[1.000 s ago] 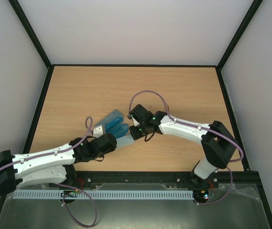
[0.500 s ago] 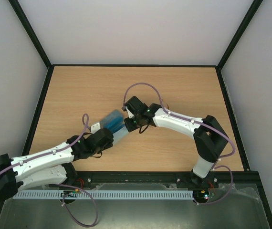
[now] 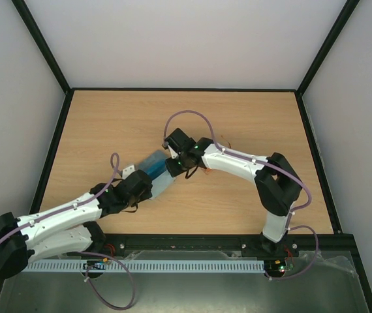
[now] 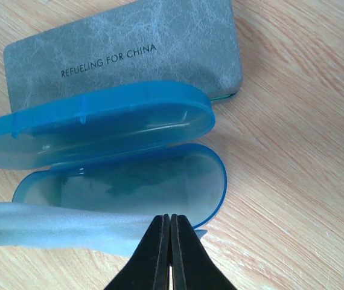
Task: Organize the sunglasses
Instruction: Place the glasses cleaning cloth in the sunglasses case.
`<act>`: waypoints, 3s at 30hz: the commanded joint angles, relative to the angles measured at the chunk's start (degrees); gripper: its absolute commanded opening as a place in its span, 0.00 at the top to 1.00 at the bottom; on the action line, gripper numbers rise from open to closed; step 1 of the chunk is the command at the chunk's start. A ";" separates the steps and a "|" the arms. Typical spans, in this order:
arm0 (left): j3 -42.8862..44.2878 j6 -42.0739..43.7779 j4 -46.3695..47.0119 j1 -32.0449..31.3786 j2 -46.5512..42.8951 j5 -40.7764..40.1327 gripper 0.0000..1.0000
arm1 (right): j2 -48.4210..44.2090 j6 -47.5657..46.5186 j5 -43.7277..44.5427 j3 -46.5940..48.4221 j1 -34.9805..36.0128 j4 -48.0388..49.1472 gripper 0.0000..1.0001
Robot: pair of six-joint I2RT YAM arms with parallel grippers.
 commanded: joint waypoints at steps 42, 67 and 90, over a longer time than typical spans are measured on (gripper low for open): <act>-2.82 7.00 3.29 5.96 3.51 2.32 0.98 | 9.33 -0.87 2.61 8.40 -0.32 -3.73 0.99; -3.63 7.11 3.91 6.06 4.46 2.54 0.97 | 12.31 -0.70 2.15 10.27 -0.28 -3.20 0.99; -4.05 7.77 4.80 6.40 5.82 2.85 0.94 | 13.39 -0.70 2.41 9.88 -0.35 -2.92 0.99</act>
